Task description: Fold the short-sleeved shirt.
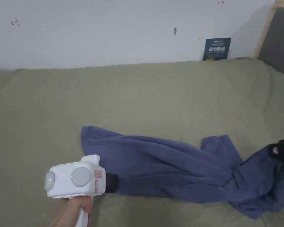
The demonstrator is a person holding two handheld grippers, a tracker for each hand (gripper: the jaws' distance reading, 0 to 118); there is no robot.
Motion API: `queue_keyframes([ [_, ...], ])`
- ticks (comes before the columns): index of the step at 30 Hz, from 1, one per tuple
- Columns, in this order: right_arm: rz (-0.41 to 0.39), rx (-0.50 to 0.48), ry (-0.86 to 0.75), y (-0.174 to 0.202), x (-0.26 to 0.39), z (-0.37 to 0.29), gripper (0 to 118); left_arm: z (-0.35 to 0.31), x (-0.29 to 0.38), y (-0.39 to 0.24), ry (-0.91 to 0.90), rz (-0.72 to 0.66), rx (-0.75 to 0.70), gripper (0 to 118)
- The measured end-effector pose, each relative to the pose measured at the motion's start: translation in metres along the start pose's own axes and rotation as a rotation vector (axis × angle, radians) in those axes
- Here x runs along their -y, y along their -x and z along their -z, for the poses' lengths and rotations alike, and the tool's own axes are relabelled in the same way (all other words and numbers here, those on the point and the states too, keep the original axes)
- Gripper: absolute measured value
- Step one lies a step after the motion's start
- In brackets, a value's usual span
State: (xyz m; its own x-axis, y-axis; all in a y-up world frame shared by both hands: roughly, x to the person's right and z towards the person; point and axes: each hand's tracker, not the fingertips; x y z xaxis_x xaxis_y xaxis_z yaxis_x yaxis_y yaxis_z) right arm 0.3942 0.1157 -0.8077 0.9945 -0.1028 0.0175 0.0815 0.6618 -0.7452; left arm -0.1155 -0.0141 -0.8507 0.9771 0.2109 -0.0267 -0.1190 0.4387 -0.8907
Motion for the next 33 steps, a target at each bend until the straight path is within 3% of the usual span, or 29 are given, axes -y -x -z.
queue_keyframes([
  [1,0.004,0.000,0.000,0.000,0.003,-0.006,2,-0.003,0.001,-0.002,-0.009,0.016,-0.043,23],
  [2,0.003,-0.001,0.000,0.001,0.004,-0.009,2,-0.008,0.002,0.001,-0.031,0.012,-0.024,7],
  [3,0.002,-0.001,-0.002,0.001,0.006,-0.011,2,-0.013,-0.003,0.007,-0.030,-0.032,0.069,7],
  [11,-0.018,0.004,-0.063,-0.002,0.003,-0.051,2,-0.077,-0.007,0.015,-0.106,0.053,0.009,6],
  [17,-0.025,-0.007,-0.175,0.012,-0.007,-0.098,2,-0.146,-0.007,0.049,-0.211,0.006,-0.043,6],
  [28,-0.120,-0.051,-0.401,0.075,-0.052,-0.198,2,-0.352,-0.017,0.087,-0.552,-0.080,-0.036,6],
  [33,-0.147,-0.058,-0.465,0.101,-0.082,-0.220,2,-0.401,-0.016,0.093,-0.612,-0.064,-0.094,6],
])
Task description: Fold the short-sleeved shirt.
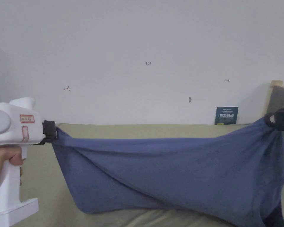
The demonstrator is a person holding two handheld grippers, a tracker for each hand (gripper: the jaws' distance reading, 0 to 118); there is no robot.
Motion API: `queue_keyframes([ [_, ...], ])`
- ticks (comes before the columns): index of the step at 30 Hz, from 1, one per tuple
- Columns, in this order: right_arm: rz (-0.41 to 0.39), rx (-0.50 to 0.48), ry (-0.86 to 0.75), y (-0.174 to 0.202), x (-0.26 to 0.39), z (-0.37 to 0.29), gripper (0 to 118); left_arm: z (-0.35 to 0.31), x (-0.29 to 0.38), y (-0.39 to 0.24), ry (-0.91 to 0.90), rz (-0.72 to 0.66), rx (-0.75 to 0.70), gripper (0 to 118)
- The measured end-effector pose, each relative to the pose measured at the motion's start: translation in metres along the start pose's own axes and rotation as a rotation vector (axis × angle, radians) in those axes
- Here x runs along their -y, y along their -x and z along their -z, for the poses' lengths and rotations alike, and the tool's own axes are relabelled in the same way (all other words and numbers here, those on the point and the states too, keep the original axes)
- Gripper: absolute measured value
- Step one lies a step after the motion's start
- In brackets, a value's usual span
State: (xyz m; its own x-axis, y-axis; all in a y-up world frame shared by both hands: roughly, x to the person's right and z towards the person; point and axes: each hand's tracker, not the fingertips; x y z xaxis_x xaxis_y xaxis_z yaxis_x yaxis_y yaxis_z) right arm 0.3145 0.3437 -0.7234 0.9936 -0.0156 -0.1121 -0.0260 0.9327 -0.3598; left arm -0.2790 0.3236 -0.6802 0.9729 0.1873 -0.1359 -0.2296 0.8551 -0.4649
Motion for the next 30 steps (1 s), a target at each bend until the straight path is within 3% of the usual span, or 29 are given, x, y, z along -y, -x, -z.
queue_keyframes([
  [15,-0.052,0.038,-0.058,0.024,-0.074,0.006,2,-0.022,-0.069,0.008,-0.105,-0.031,-0.038,6],
  [30,-0.126,0.105,-0.036,0.040,-0.147,0.111,2,0.069,-0.142,-0.009,-0.093,-0.014,-0.155,6],
])
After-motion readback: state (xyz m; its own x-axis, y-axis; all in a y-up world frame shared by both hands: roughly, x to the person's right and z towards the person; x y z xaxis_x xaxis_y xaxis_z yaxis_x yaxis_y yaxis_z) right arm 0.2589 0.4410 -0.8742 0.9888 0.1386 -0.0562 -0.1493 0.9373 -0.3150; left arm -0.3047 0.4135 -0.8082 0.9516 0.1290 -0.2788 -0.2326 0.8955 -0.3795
